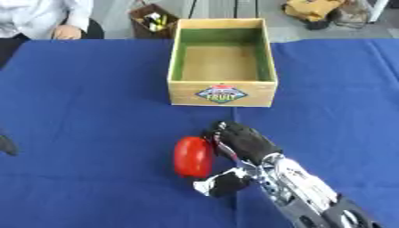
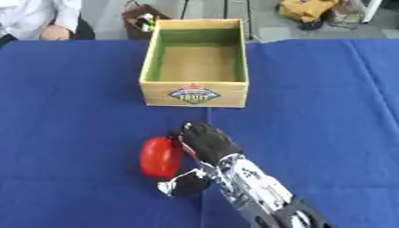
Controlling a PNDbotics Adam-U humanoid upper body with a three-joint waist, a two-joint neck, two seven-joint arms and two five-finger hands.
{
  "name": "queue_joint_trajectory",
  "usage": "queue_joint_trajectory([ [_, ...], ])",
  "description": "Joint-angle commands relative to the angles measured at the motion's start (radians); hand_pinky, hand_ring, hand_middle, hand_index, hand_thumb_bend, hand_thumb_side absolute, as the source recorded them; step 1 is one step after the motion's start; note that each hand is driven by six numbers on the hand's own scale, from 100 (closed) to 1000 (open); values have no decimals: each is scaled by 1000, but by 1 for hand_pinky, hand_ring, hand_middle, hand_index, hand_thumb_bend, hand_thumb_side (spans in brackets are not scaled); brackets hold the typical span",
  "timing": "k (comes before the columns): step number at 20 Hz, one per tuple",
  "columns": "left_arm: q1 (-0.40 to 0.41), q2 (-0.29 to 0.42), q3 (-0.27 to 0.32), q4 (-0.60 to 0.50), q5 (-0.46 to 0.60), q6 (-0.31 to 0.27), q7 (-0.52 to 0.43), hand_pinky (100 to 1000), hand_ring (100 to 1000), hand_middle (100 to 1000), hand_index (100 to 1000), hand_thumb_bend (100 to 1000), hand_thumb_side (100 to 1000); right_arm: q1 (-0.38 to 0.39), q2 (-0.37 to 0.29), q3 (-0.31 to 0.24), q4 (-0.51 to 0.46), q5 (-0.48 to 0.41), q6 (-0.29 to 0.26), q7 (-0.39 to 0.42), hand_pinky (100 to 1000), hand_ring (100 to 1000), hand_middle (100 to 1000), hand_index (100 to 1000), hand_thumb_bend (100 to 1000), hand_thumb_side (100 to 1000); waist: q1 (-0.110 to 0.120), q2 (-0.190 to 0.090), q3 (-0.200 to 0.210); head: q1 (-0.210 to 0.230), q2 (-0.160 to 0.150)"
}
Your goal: Pick up objects on the table and place them in the box.
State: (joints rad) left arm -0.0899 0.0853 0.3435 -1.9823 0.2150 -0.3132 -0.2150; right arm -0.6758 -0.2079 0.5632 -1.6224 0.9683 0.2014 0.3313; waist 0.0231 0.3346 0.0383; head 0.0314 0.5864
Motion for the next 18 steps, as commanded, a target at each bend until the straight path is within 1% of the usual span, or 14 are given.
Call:
queue_joint_trajectory([
  [1,-5,11,0,-18,-2,-1,-4,328,373,482,772,367,656,-34,-20,-20,-59,-19,12,-23,798,845,348,544,100,497,2,-20,0,4,-13],
  [6,-4,12,1,-18,-2,-1,-4,328,373,482,772,367,656,-76,-55,-48,-123,-62,46,-48,779,825,327,510,100,489,2,-22,-4,8,-14],
  [7,-3,12,1,-18,-2,-1,-3,328,373,482,772,367,656,-83,-62,-53,-135,-72,53,-53,777,823,326,504,100,564,2,-22,-5,9,-14],
  [8,-3,12,1,-18,-3,-1,-3,328,373,482,772,367,657,-92,-69,-60,-146,-83,60,-57,775,821,322,499,100,485,3,-23,-6,10,-13],
  [13,1,12,2,-18,-4,-3,-2,328,374,482,772,367,658,-150,-108,-96,-197,-130,97,-84,749,800,308,482,100,467,4,-26,-8,14,-16],
  [18,5,12,2,-18,-4,-3,-2,328,374,482,772,368,659,-211,-128,-123,-197,-147,124,-116,732,789,308,478,100,449,6,-29,-8,14,-13],
])
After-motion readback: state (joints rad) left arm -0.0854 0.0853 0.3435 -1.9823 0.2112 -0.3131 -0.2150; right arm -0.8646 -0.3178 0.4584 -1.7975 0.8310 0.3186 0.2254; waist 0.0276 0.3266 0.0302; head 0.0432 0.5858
